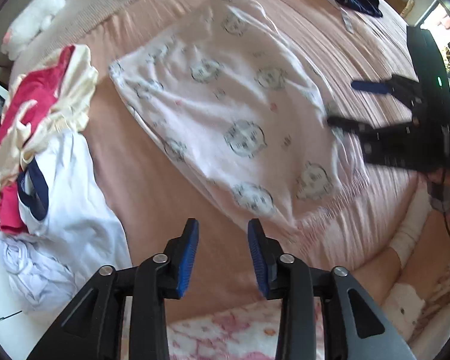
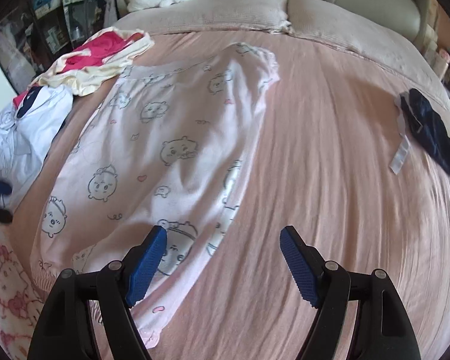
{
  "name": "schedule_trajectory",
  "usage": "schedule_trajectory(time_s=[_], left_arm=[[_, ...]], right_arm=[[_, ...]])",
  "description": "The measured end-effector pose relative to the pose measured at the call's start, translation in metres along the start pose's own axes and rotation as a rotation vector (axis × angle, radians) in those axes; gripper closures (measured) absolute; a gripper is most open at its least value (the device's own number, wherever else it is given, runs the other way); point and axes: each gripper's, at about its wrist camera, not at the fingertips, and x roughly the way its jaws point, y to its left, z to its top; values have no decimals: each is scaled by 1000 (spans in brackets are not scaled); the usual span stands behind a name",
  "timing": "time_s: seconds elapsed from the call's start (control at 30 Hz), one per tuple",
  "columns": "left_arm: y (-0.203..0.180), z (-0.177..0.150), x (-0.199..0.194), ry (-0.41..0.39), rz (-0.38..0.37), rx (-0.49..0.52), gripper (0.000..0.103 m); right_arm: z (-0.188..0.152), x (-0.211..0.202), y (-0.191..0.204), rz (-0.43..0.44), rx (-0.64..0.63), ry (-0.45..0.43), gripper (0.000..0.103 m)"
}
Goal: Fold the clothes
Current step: 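Sweep both open grippers over the folded pants to flatten them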
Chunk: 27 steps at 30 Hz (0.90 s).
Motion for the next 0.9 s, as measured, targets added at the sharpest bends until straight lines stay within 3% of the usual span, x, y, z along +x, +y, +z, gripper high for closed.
schedule_trajectory(time_s=[0.07, 0.1, 0.17, 0.2, 0.3, 0.37, 0.47, 0.53, 0.57, 0.6, 0.67, 0.7, 0.77, 0.87, 0.9], left_arm=[[-5, 13, 31, 37, -94, -10, 66], [-9, 16, 51, 97, -106, -3, 66], [-13, 8, 82, 252, -5, 64, 64], [-10, 5, 81, 259, -3, 68, 61], [9, 4, 53, 183, -71, 15, 61], [17, 13, 36, 82, -117, 13, 61], [22, 33, 38, -40, -181, 8, 58], [19, 31, 64, 53, -212, 95, 58], [17, 28, 79, 119, -224, 151, 58], [18, 23, 85, 140, -241, 198, 59], [33, 18, 74, 146, -272, 172, 58], [40, 17, 68, 142, -252, 162, 58], [42, 25, 54, 34, -233, 198, 58], [35, 43, 44, -168, -268, 229, 56], [31, 51, 47, -222, -277, 227, 50]], right_arm=[[-1, 12, 13, 3, -95, 41, 25], [-7, 14, 14, -5, -125, 37, 23], [-14, 12, 4, -1, -117, 76, 19], [-17, 7, -5, 9, -87, 102, 19], [-20, -17, -20, -32, -44, 52, 19], [-13, -27, -17, -55, -50, -20, 19], [7, -18, 8, 14, -77, -79, 19], [8, 11, 33, 74, -143, 33, 19], [0, 24, 42, 59, -183, 104, 17], [-8, 25, 44, 33, -203, 114, 10], [-19, 17, 34, 54, -169, 144, 10], [-21, 11, 25, 91, -124, 170, 10], [-16, -1, 11, 155, -86, 187, 10], [21, -25, 14, 68, -150, -23, 10], [36, -27, 18, 38, -169, -102, 9]])
